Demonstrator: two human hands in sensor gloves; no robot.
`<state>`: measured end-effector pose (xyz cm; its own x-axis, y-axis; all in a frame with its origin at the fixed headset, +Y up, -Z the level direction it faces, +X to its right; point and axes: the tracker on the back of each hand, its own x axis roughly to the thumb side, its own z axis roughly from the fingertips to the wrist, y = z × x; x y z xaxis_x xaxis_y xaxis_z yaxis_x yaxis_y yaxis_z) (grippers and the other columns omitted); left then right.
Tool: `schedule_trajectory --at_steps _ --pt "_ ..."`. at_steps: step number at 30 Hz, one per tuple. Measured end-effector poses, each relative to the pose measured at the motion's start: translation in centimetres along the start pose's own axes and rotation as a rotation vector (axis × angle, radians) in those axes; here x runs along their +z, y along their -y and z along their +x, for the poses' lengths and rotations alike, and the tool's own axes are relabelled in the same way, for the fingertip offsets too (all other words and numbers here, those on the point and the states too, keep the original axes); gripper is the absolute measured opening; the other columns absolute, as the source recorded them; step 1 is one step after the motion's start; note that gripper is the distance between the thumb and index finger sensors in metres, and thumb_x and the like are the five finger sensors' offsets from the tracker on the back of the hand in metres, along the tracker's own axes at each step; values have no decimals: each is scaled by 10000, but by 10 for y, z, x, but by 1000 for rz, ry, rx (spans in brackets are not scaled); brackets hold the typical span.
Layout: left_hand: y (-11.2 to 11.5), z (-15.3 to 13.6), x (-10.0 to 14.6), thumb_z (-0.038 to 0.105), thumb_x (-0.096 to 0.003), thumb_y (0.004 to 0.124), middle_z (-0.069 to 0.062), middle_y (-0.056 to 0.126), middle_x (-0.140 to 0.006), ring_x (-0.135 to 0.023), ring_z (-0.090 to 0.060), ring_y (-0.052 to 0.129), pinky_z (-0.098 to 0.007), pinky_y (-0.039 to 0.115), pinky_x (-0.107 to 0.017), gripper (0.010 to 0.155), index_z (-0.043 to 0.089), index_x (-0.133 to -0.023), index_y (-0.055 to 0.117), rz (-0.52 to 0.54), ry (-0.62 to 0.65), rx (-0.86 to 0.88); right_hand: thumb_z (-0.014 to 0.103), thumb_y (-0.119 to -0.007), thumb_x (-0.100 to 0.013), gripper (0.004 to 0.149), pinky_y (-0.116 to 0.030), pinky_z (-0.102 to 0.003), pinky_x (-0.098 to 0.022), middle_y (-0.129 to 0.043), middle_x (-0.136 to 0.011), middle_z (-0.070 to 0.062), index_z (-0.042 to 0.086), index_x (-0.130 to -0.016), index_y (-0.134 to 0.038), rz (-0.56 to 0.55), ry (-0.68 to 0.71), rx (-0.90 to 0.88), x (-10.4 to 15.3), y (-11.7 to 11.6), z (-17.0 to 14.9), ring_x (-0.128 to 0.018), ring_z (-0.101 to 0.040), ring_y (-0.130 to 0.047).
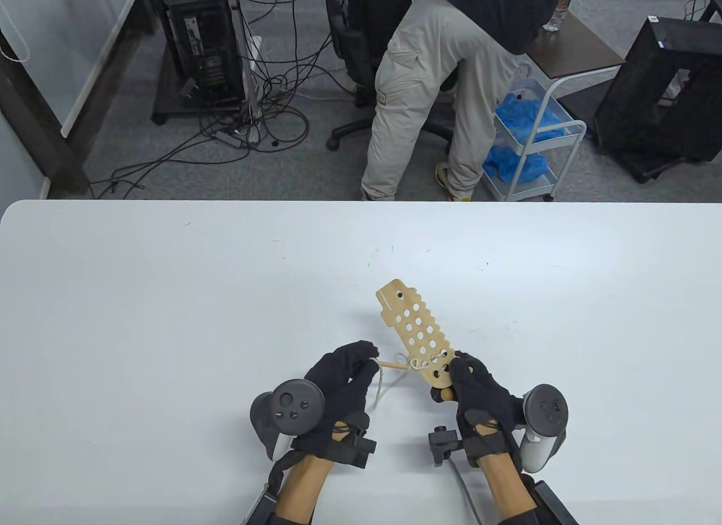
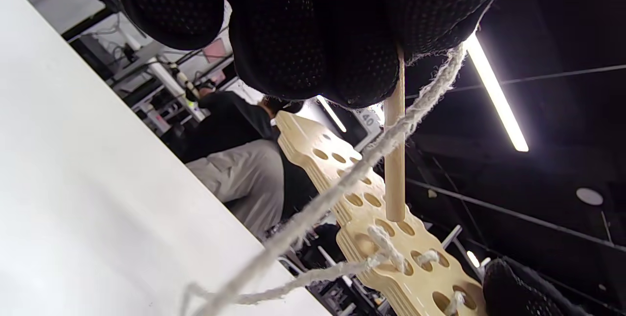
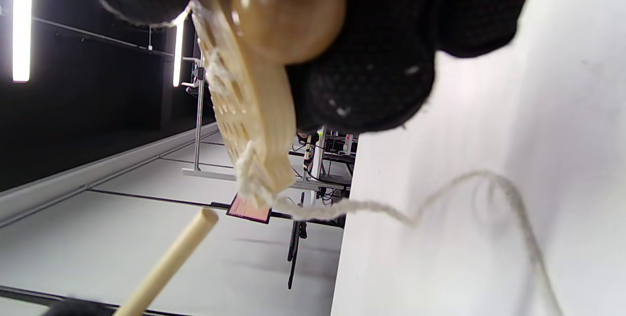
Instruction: Remove rope from all holes on crocodile lacing toy
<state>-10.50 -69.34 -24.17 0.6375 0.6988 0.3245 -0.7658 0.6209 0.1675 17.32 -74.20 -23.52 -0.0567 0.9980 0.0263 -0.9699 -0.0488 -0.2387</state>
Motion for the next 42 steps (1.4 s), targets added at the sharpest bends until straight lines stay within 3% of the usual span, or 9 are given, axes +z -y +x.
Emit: schedule_trajectory --at_steps 13,23,42 --pt "4 23 6 450 -485 810 64 987 -713 -596 -138 977 -472 818 -552 397 368 -873 784 8 114 -209 392 -770 -428 501 -778 -580 -419 -980 -590 -219 34 -774 -832 45 46 76 3 -9 2 -370 -325 -1005" --pt "14 35 9 450 -474 836 61 983 -735 -616 -147 973 -485 808 -568 392 396 -863 830 -29 192 -327 396 -772 -426 502 -780 -581 -416 -983 -585 -219 39 -772 -837 72 40 9 3 -12 2 -365 -323 -1004" --pt "18 36 9 460 -477 822 61 985 -733 -611 -148 975 -487 808 -565 409 406 -882 847 -47 198 -328 401 -781 -426 504 -785 -577 -411 -987 -578 -216 36 -767 -844 69 27 -75 5 -12 4 -356 -317 -1007"
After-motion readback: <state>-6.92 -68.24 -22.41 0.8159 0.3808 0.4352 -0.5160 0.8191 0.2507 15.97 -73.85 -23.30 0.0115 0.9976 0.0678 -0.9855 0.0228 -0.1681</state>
